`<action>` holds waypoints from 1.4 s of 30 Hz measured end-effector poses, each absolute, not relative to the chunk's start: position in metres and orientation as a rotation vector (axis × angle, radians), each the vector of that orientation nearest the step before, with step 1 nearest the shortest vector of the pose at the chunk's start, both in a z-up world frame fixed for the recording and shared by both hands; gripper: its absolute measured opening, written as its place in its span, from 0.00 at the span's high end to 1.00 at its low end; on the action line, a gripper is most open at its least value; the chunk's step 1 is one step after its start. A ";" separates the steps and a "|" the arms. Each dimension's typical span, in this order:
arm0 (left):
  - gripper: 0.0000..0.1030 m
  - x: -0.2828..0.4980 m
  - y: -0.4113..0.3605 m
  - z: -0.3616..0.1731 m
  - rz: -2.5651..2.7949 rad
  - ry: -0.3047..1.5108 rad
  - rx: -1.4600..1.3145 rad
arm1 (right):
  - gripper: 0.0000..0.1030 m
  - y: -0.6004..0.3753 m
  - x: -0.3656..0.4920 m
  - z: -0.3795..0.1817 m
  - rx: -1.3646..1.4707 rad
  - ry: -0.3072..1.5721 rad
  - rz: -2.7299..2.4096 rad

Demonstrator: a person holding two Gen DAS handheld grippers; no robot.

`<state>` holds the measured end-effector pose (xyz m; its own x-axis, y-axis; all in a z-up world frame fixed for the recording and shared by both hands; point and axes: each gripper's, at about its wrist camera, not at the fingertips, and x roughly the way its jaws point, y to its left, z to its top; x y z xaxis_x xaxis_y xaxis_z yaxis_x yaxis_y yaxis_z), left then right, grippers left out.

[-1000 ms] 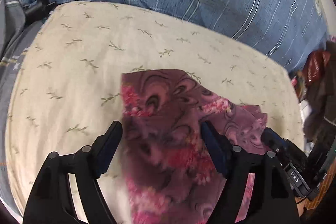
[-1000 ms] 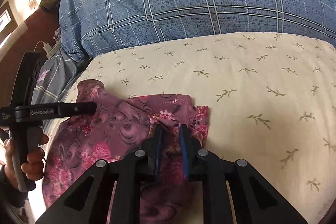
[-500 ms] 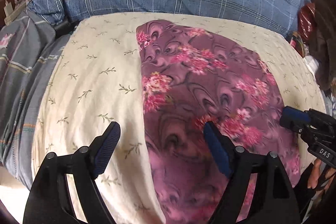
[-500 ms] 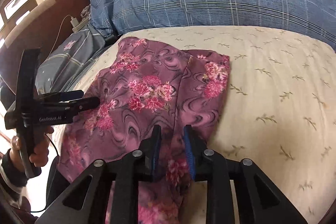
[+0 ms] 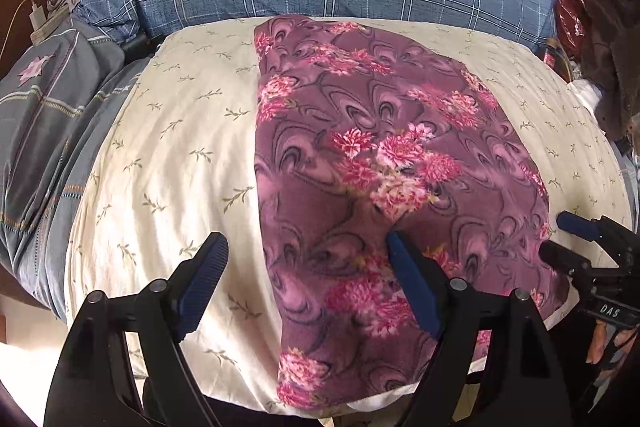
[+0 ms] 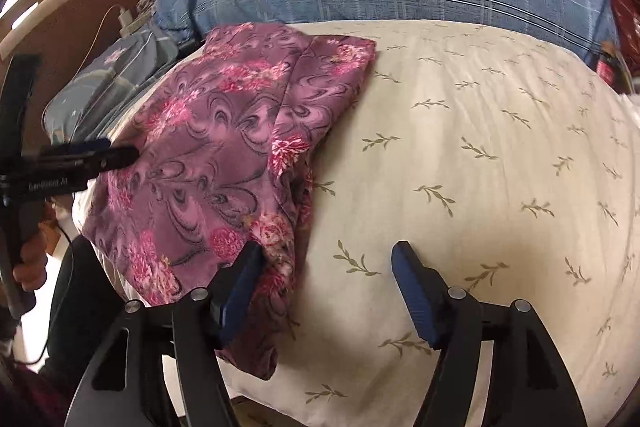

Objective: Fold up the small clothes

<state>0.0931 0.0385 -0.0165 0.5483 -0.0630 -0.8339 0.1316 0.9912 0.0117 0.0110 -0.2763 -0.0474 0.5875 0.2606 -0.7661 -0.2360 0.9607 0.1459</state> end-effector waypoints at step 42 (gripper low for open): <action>0.00 0.007 0.011 0.000 -0.159 0.918 0.205 | 0.03 -0.253 -0.046 0.006 -0.214 0.863 -0.001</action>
